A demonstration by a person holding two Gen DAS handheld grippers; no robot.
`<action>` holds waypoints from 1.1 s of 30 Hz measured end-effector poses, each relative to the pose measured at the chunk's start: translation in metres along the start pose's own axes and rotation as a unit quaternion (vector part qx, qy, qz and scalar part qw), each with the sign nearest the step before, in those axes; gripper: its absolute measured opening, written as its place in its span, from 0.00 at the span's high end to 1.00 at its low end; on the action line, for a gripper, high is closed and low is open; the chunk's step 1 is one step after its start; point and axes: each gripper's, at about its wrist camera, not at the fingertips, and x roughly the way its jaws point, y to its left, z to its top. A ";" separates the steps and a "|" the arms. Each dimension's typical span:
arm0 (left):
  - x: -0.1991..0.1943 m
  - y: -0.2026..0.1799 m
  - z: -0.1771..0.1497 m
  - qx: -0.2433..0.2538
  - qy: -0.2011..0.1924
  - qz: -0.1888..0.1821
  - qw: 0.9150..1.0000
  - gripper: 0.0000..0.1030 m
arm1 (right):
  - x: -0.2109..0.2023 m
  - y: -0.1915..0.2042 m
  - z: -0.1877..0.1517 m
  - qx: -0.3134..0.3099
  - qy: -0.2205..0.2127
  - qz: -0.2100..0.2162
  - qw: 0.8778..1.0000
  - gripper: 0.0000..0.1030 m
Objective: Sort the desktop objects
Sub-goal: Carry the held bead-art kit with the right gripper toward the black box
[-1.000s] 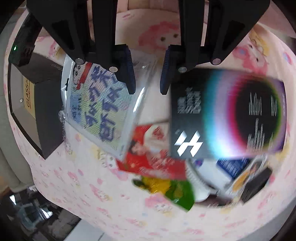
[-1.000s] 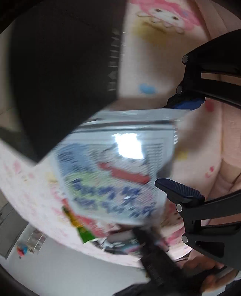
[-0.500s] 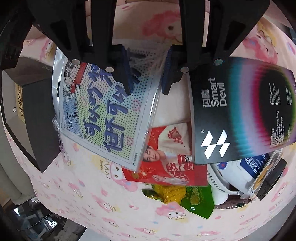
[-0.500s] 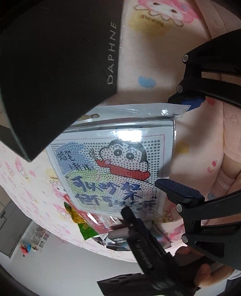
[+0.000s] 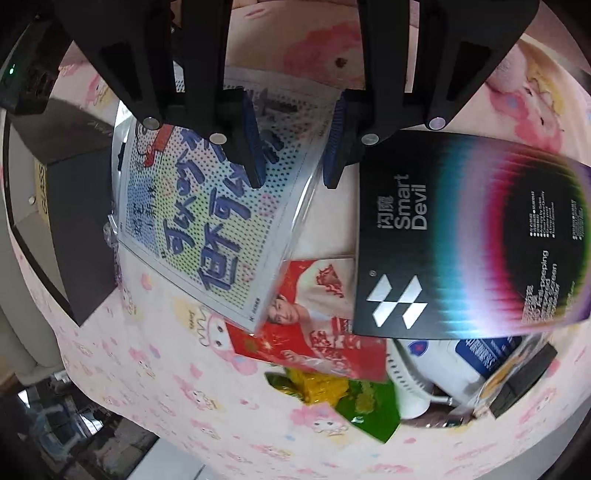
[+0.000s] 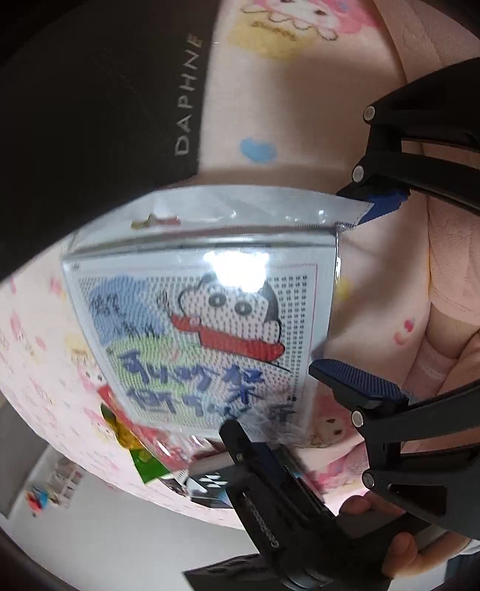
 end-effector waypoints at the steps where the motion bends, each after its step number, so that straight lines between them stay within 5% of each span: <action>1: 0.000 0.000 -0.002 0.000 0.003 -0.002 1.000 0.68 | -0.001 -0.003 0.000 0.007 -0.003 0.003 1.000 0.32; 10: -0.003 -0.010 -0.015 0.009 0.049 -0.020 0.999 0.69 | -0.036 -0.029 0.012 0.073 -0.096 0.016 0.993 0.32; 15: 0.000 -0.016 0.019 0.017 0.027 -0.005 0.999 0.69 | -0.022 -0.038 0.011 0.096 -0.045 0.047 0.993 0.33; 23: 0.007 -0.024 0.072 0.031 -0.005 0.019 0.999 0.69 | -0.026 -0.026 -0.011 0.069 -0.058 -0.007 0.996 0.33; 33: 0.011 -0.020 0.028 0.036 0.034 0.008 0.999 0.75 | -0.024 -0.008 -0.004 0.024 -0.063 0.036 0.997 0.33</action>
